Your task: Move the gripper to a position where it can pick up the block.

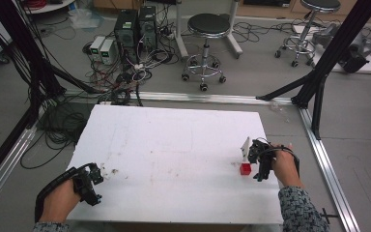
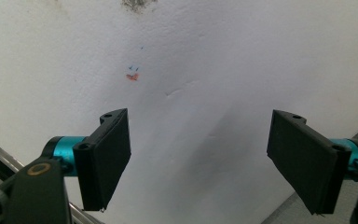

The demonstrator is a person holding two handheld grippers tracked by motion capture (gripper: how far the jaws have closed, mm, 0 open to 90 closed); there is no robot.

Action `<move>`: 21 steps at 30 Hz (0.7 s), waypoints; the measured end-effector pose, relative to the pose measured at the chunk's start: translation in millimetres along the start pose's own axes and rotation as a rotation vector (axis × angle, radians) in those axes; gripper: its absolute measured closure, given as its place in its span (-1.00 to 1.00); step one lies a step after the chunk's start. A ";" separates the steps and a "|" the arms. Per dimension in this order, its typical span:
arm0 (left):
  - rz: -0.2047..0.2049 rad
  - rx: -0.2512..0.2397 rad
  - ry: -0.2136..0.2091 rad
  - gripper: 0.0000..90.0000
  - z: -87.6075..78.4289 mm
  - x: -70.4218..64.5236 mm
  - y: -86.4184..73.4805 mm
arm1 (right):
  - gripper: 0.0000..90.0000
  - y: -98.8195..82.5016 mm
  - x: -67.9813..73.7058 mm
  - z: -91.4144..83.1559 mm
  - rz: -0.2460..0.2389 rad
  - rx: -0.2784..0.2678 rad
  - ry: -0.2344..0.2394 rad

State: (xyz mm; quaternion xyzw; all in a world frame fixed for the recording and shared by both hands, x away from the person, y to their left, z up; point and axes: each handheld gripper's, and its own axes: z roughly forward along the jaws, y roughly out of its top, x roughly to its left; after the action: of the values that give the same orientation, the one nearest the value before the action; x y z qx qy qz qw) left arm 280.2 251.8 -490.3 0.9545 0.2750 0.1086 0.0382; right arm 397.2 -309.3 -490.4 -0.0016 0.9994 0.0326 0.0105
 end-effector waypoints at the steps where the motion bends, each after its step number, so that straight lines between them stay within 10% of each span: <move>1: 0.000 0.000 0.000 -0.52 0.0 0.0 0.0 | -0.98 0.7 -0.8 2.0 -0.003 -0.005 0.004; 21: -0.004 0.005 -0.005 -0.52 0.7 0.2 -0.4 | -0.98 20.6 -4.7 28.5 -0.043 0.026 0.053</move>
State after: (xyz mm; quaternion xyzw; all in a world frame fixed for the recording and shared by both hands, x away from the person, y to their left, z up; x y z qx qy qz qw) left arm 280.4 252.2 -491.0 0.9543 0.2772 0.1056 0.0367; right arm 402.5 -286.8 -517.4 -0.0236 0.9994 0.0195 -0.0150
